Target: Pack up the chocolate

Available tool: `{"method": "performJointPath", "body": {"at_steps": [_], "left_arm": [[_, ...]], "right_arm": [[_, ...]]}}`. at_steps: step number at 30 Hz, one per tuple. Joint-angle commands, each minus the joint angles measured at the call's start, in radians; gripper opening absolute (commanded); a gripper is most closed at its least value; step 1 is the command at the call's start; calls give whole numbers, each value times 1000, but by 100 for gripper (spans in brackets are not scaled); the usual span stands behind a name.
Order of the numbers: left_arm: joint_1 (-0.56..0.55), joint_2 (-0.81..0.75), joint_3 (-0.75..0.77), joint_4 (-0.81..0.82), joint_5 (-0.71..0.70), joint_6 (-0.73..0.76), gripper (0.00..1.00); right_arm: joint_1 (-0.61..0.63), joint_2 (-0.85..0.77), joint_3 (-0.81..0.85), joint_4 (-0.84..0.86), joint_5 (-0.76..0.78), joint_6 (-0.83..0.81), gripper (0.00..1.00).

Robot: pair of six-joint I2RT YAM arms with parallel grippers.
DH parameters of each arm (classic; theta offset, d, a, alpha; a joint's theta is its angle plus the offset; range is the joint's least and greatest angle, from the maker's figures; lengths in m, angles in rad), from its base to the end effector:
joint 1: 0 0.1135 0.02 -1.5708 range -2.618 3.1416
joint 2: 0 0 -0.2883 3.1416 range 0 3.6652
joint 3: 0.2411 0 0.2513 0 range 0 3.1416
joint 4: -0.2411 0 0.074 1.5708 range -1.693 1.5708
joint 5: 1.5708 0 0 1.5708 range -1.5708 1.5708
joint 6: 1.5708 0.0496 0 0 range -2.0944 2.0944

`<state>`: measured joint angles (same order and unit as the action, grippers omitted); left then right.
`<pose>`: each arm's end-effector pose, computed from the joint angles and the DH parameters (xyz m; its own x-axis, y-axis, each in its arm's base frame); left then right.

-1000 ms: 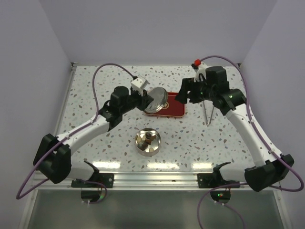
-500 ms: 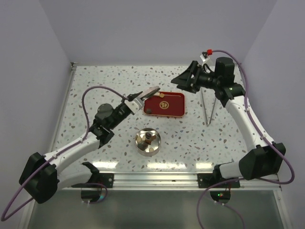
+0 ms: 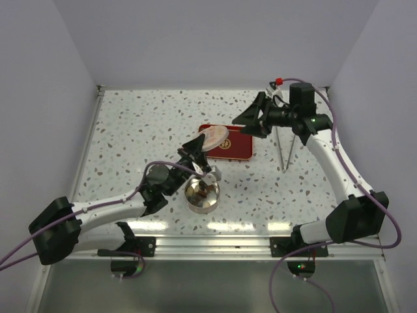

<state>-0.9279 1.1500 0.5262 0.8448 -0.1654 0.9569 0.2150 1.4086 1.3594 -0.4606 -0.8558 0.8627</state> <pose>0.1596 -0.1994 0.3098 0.6423 0.4874 -0.5915 0.2919 0.5581 0.7767 0.2979 0.1034 0.3940 -0.9054 0.3120 -0.2878 -0.1476 0.4042 0.9027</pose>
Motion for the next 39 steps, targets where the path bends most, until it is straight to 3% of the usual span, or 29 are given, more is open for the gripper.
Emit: {"method": "performJointPath", "body": {"at_steps": [1,6,10,19,29,34,39], "left_arm": [[-35,39,-20,221,-106,224,0],[-61,46,-37,260,-91,230,0],[-94,63,-63,333,-109,319,0],[-157,88,-66,316,-125,402,0],[-226,168,-65,425,-123,516,0],[-230,261,-75,623,-115,609,0],[-232,316,-68,646,-111,611,0]], "right_arm": [[3,-32,3,-139,-20,-67,69],[4,-46,-57,-79,-45,-50,68],[9,-23,-36,-102,-35,-70,68],[35,16,-25,-92,-43,-97,66],[67,47,-97,-84,-68,-132,45],[72,39,-157,-82,-80,-139,42],[72,20,-206,5,-127,-90,36]]}}
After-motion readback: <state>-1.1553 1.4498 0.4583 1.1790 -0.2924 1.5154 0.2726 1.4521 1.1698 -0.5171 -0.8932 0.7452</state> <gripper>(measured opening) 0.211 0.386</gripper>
